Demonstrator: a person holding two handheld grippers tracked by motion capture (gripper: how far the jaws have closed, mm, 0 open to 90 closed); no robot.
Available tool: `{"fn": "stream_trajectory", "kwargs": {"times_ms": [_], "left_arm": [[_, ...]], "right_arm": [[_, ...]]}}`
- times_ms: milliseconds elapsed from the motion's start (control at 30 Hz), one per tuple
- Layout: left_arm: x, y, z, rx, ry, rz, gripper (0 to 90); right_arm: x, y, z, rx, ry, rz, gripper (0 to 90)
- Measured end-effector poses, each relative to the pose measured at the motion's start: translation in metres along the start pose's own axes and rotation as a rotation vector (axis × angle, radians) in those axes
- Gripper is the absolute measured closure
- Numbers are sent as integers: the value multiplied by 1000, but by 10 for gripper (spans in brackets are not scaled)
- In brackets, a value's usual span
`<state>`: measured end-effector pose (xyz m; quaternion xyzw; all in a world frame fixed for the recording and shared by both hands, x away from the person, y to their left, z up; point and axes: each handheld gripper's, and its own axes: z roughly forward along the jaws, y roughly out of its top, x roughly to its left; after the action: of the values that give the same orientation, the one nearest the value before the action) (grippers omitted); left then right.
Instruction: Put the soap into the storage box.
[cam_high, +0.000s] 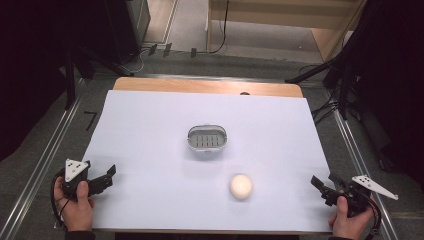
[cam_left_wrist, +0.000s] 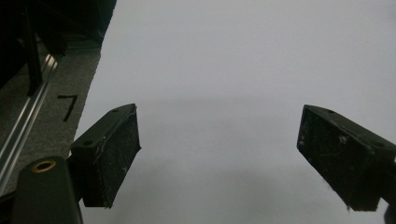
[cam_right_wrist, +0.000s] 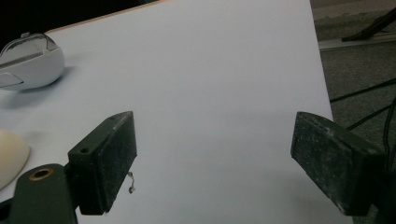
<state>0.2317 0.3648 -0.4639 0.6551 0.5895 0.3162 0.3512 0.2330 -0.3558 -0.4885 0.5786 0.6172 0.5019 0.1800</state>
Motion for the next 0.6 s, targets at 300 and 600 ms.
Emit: {"fn": "stream_trajectory", "kwargs": {"times_ms": [300,600], "left_arm": [[0,0,-1,-6,-2,2,142],[0,0,0,-4,-2,0,142]], "right_arm": [[7,7,6,70,-77,-31,164],[35,14,23,179,-83,-131,201]]}}
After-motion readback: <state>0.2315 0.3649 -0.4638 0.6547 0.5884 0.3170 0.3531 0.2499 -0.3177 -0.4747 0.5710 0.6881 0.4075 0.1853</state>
